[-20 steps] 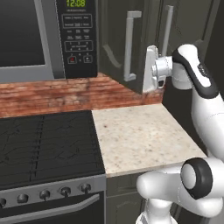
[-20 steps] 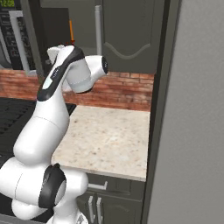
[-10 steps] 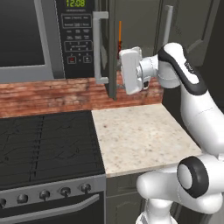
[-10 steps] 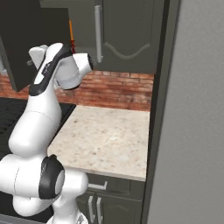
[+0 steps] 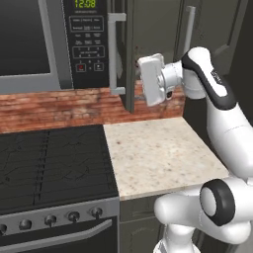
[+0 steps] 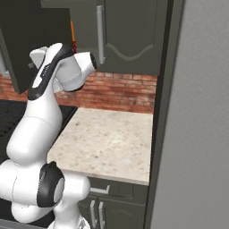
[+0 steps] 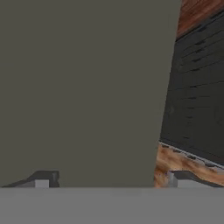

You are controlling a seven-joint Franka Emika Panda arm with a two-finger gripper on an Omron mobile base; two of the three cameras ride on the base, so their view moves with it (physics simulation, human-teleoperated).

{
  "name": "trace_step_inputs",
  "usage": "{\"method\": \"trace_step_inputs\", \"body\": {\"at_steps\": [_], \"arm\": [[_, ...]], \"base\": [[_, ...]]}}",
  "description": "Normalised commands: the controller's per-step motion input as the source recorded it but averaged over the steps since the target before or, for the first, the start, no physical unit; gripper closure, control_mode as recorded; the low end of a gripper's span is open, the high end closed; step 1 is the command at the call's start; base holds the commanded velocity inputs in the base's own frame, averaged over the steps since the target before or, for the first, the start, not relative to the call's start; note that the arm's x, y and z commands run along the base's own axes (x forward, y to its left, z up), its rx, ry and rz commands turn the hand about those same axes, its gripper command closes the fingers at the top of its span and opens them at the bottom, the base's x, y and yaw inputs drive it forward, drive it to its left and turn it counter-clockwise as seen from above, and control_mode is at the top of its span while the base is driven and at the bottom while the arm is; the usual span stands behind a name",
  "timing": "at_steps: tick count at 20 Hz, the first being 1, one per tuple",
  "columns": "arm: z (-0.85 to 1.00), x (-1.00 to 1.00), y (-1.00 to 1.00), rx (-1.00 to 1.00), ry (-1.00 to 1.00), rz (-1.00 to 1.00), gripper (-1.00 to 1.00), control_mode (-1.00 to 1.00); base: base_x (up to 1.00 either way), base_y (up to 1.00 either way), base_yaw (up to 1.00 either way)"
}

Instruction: Get the candle and the beer from the cabinet and move them to the dining counter.

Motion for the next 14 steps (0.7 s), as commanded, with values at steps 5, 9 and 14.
{"method": "trace_step_inputs", "body": {"at_steps": [5, 9, 14], "arm": [[0.02, -0.34, -0.50, -0.15, -0.36, -0.05, -1.00, -1.00], [0.01, -0.37, -0.61, -0.17, -0.38, -0.12, -1.00, -1.00], [0.00, -0.26, -0.52, -0.18, -0.39, -0.20, -1.00, -1.00]], "base": [[0.00, 0.00, 0.00], [0.00, 0.00, 0.00], [0.00, 0.00, 0.00]]}}
